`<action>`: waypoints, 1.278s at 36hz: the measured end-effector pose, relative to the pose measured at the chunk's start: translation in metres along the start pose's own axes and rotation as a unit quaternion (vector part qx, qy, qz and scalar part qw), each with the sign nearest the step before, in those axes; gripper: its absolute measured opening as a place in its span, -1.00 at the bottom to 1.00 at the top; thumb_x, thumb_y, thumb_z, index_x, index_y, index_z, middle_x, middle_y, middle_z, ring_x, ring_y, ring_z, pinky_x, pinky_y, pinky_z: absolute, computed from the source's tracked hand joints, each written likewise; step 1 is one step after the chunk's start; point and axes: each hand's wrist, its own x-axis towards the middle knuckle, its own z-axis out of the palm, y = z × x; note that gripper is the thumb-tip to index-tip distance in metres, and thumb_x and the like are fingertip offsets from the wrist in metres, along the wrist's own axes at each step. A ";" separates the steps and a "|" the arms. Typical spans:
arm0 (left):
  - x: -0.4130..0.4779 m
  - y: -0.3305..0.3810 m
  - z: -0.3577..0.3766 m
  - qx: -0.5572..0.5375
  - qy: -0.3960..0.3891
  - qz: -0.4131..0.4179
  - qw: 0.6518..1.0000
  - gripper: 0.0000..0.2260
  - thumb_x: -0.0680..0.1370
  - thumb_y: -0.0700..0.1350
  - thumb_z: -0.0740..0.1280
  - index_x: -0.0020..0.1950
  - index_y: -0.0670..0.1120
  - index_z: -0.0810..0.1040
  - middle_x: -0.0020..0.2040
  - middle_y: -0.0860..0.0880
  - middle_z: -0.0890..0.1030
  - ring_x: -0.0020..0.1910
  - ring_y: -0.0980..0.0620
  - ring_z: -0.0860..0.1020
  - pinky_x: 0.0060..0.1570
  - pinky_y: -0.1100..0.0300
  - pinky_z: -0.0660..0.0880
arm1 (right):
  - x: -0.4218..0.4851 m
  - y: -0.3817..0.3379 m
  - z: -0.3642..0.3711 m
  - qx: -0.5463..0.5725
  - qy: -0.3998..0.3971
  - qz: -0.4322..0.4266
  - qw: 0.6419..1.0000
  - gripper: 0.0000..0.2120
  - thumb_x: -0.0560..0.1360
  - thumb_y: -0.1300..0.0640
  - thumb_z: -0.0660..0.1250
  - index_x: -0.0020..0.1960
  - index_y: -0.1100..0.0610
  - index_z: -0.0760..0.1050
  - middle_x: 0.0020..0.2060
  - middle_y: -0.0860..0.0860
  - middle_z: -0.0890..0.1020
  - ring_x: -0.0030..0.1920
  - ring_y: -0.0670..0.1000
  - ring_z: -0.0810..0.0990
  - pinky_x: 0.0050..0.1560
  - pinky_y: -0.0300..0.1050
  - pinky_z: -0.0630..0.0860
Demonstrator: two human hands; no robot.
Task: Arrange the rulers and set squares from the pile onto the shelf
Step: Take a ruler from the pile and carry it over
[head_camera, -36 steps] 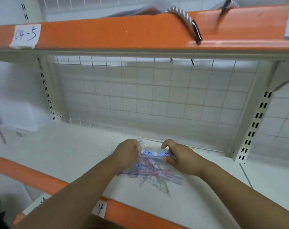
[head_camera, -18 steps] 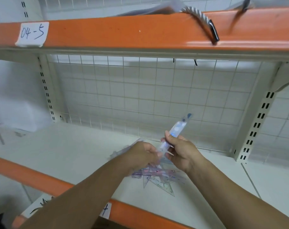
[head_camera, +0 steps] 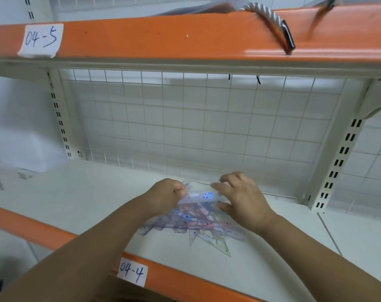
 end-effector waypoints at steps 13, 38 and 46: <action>0.005 0.003 0.009 -0.075 0.047 -0.040 0.995 -0.19 0.47 0.07 0.43 0.56 0.00 0.02 0.35 -0.11 0.43 0.28 -0.06 0.44 0.05 0.25 0.37 | 0.003 -0.010 -0.012 0.201 -0.090 0.283 0.934 -0.83 0.46 0.13 0.41 0.02 0.09 0.49 -0.14 -0.04 0.51 -0.18 0.01 0.49 -0.15 -0.11 0.42; 0.005 0.008 0.022 0.416 0.030 0.000 0.909 -0.78 0.57 -0.16 0.21 0.22 -0.08 0.41 0.16 -0.06 0.54 0.15 -0.08 0.49 0.12 0.09 0.33 | 0.012 -0.025 -0.045 0.071 -0.205 0.186 0.958 -0.83 0.54 -0.05 0.28 -0.07 0.06 0.48 -0.09 0.02 0.53 -0.12 0.08 0.52 -0.23 -0.13 0.38; 0.002 0.014 0.029 0.396 -0.002 0.035 0.918 -0.81 0.56 -0.21 0.21 0.17 -0.08 0.42 0.06 -0.06 0.52 0.12 -0.09 0.50 0.06 0.10 0.30 | -0.001 -0.023 -0.026 -0.022 -0.238 0.054 0.970 -0.68 0.57 0.09 0.21 0.31 0.09 0.37 0.13 0.04 0.45 0.11 0.11 0.47 -0.09 -0.06 0.45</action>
